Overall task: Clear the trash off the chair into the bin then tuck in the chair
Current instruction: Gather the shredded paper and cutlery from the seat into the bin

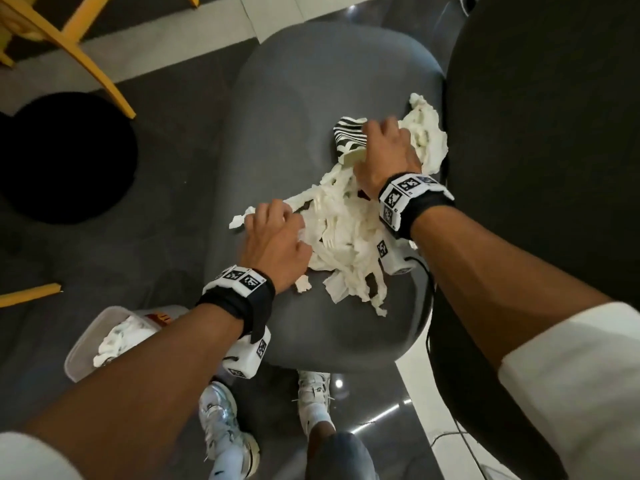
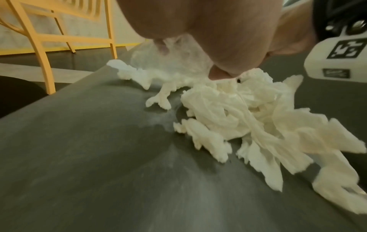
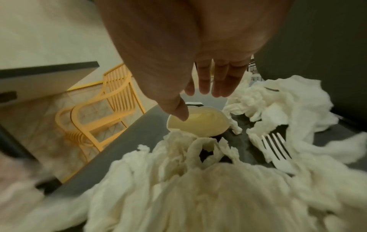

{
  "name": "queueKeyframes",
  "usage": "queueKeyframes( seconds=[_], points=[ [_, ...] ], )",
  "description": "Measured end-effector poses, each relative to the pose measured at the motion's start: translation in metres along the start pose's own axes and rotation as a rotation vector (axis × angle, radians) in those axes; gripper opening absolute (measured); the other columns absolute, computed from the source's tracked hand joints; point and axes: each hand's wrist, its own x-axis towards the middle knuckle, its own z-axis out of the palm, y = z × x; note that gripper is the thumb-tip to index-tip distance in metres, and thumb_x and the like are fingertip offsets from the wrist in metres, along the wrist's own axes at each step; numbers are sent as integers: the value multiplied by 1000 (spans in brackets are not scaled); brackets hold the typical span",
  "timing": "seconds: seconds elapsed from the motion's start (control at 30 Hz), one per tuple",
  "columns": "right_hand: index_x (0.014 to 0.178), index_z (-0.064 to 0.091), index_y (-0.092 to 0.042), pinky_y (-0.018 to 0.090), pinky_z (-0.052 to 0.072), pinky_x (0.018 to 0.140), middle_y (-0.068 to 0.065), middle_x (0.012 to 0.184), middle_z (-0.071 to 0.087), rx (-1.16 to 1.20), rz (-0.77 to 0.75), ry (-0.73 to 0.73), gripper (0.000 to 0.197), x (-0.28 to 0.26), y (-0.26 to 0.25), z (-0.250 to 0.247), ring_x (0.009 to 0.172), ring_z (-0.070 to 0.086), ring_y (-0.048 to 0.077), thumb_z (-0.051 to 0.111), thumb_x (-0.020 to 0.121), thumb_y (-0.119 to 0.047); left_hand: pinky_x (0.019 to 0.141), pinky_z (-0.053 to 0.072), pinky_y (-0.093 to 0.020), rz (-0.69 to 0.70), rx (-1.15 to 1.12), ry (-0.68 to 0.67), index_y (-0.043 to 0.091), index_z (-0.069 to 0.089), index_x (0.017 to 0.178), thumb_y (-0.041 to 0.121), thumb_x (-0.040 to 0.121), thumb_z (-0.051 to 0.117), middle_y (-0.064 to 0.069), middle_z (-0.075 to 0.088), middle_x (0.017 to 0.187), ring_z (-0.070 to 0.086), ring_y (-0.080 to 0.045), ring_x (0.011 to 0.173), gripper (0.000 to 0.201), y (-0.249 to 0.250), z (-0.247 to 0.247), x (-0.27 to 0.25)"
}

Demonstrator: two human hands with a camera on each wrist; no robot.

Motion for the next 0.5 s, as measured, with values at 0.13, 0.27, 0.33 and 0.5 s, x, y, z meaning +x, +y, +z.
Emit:
queueKeyframes(
  seconds=[0.13,0.27,0.33,0.5],
  points=[
    [140,40,-24,46,46,103,9,146,39,2,-3,-118,64,23,1,11,127,46,40,61,79,-26,117,20,-52,-92,-81,-131,32,30,144,57,70,64,3,13,161,13,-28,148,85,-4,0,24],
    [139,37,-27,50,47,102,12,144,43,33,47,-213,76,29,-5,27,124,52,42,71,75,-51,115,21,-56,-113,-49,-351,41,4,153,69,63,68,7,2,164,12,-27,150,114,-3,13,27],
    [138,38,-24,50,48,99,12,141,45,6,58,-167,73,28,-8,32,120,55,42,70,79,-51,109,31,-51,-99,1,-354,33,16,152,50,76,70,-1,23,157,28,-28,140,94,-5,18,20],
    [121,50,-15,50,43,95,15,121,58,-130,-54,-52,39,23,-12,33,107,62,40,58,90,-38,94,45,-34,-153,-312,-283,16,48,137,14,88,54,-4,52,130,53,-29,118,49,-21,9,2]
  ],
)
